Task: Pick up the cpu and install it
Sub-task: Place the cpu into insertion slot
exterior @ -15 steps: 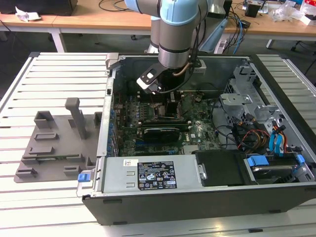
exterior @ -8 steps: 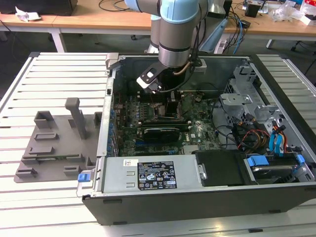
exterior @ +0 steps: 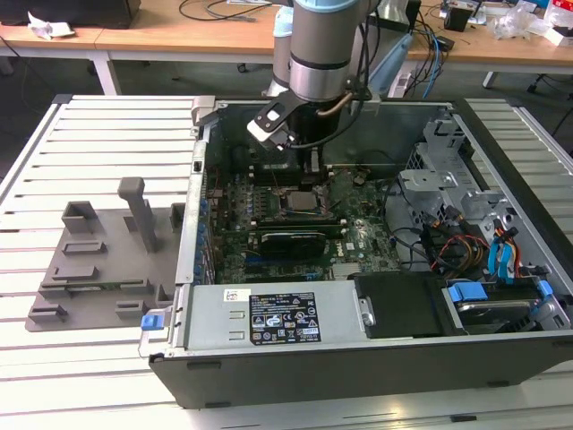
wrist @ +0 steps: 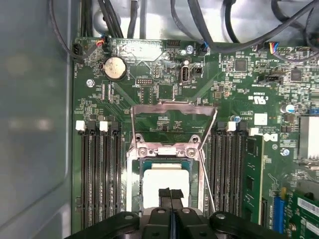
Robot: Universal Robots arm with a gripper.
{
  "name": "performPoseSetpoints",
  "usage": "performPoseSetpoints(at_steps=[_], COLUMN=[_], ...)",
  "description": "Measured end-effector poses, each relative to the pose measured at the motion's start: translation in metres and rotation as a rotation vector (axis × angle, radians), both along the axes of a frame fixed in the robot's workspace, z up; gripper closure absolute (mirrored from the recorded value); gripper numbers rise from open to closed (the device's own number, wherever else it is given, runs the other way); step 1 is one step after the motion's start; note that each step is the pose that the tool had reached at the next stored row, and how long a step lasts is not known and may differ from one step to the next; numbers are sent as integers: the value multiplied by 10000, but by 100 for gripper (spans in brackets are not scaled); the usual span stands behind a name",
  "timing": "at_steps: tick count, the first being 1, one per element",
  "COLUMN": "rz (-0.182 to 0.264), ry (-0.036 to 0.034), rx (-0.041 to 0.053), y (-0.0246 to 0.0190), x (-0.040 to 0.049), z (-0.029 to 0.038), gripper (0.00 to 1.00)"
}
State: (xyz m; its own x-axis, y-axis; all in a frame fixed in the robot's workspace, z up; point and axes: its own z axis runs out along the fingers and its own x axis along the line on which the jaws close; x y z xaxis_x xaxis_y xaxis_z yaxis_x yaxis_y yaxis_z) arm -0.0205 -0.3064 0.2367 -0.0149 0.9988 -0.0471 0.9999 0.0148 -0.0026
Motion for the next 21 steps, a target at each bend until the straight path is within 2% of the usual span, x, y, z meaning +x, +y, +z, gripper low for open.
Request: performPoseSetpoints(at_steps=[3, 4, 5, 6, 9, 12, 21], rz=[-2, -2, -2, -2, -2, -2, -1], ry=[0, 0, 0, 0, 0, 0, 0], rx=[-4, -4, -5, -6, -6, -7, -37], y=[1, 1, 1, 1, 1, 1, 1], x=[0, -1, -1, -1, -1, 0, 0], z=[60, 89, 150, 175, 216, 285, 597], gripper=[89, 89, 89, 89, 89, 89, 89])
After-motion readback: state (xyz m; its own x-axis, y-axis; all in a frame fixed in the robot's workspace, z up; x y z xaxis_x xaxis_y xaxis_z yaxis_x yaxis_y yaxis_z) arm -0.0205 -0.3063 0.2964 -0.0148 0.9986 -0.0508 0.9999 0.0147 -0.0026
